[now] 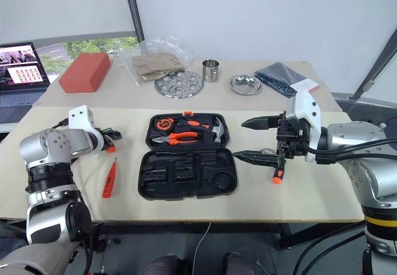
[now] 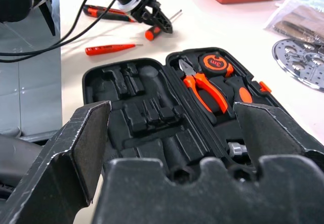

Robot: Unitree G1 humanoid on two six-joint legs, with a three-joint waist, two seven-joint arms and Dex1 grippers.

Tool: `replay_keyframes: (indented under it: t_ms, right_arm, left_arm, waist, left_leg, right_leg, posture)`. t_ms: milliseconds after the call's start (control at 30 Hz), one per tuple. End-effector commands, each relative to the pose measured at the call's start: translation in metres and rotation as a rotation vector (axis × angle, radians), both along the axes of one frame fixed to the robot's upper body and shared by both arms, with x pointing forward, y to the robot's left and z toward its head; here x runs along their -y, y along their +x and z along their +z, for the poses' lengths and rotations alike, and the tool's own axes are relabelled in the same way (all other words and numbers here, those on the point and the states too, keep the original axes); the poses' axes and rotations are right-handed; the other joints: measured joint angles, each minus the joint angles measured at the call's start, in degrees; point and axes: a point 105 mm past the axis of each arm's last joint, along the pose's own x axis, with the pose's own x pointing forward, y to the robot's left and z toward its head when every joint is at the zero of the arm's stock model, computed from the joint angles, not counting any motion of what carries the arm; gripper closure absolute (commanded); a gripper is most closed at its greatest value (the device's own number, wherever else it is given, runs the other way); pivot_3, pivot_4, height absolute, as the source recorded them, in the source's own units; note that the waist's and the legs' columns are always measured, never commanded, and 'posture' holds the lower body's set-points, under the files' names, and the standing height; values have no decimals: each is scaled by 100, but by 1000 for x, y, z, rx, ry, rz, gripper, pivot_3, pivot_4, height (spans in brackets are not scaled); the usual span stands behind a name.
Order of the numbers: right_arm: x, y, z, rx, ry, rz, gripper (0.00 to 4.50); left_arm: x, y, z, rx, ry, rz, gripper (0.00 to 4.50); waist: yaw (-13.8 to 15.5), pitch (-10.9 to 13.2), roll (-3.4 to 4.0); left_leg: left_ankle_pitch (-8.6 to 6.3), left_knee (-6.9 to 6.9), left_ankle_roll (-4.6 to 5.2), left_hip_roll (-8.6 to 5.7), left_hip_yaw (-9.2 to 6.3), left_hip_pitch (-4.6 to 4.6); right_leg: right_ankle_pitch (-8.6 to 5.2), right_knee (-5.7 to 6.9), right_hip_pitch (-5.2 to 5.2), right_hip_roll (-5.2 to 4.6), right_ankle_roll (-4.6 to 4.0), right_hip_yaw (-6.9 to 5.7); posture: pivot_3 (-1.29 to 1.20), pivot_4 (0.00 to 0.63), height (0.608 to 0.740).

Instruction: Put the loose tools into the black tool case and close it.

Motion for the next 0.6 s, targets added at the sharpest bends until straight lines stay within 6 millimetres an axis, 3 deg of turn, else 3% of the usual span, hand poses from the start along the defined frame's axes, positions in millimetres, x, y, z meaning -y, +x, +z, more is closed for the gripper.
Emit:
replay_keyframes:
  t_ms: [33,267,367,467,567,600]
  right_arm:
    - [-2,-3,7,43,9,16,0]
    - [-7,1,12,59,25,17,0]
    - [-9,1,15,65,34,15,0]
    - [-9,1,16,68,38,9,0]
    - [-7,-2,14,66,35,-9,0]
    - [-6,-3,14,64,34,-16,0]
  left_arm:
    - [-3,-4,15,16,8,31,517]
    - [1,2,-18,-108,-63,67,517]
    - [3,7,-23,-123,-97,68,1275]
    - [2,9,-24,-125,-103,69,2344]
    - [-9,13,-10,-73,-45,49,3474]
    - [-13,17,0,-33,10,0,3514]
  waist:
    - [-9,0,0]
    - [-22,-1,1]
    - [-9,-2,2]
    - [20,-2,2]
    - [46,-2,3]
    - [53,-2,3]
  left_leg:
    - [1,4,0,-2,1,-10]
    - [20,3,32,-8,3,-16]
    - [7,3,4,-7,2,-2]
    - [8,2,0,-7,0,10]
    - [11,3,-5,-7,0,13]
    - [11,3,-6,-7,-1,13]
  right_leg:
    - [1,2,-8,7,0,-2]
    - [-3,-8,-6,23,6,-27]
    - [-4,-4,8,19,7,-27]
    - [-6,1,17,9,10,-27]
    - [-4,4,17,1,7,-24]
    - [-1,5,17,0,2,-24]
  posture:
    - [0,150,734]
    - [0,150,734]
    - [0,150,734]
    - [0,150,734]
    - [0,150,734]
    - [0,150,734]
